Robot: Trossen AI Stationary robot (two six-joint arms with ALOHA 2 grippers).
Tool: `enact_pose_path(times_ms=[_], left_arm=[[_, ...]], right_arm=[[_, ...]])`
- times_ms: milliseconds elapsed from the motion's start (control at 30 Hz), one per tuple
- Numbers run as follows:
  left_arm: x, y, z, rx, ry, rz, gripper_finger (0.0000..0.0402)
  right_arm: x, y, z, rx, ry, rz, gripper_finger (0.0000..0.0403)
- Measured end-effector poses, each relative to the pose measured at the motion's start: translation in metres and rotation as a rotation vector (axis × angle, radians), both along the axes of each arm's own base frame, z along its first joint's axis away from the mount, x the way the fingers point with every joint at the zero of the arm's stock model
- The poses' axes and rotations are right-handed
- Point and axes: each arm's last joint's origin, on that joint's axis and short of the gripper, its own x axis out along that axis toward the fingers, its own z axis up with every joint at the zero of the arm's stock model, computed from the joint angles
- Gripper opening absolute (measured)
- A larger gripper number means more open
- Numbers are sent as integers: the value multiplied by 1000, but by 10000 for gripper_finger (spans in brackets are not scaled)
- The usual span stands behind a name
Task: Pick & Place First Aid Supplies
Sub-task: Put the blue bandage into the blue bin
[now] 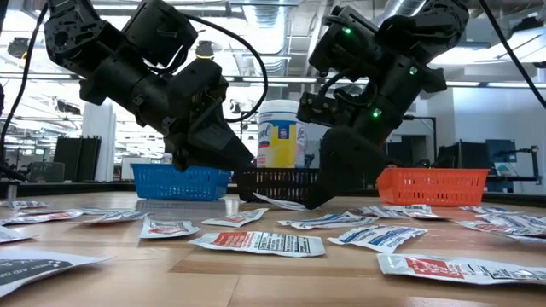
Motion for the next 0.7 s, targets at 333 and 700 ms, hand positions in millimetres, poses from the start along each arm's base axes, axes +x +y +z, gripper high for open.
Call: enact_pose_path(times_ms=[333,700], left_arm=[[0,0,0,-19,0,5,134],[0,0,0,-35,-2,18,134]], right_arm=[[2,0,2,13,1,-7,5],[4,20,17,-316,-72,-86,1]])
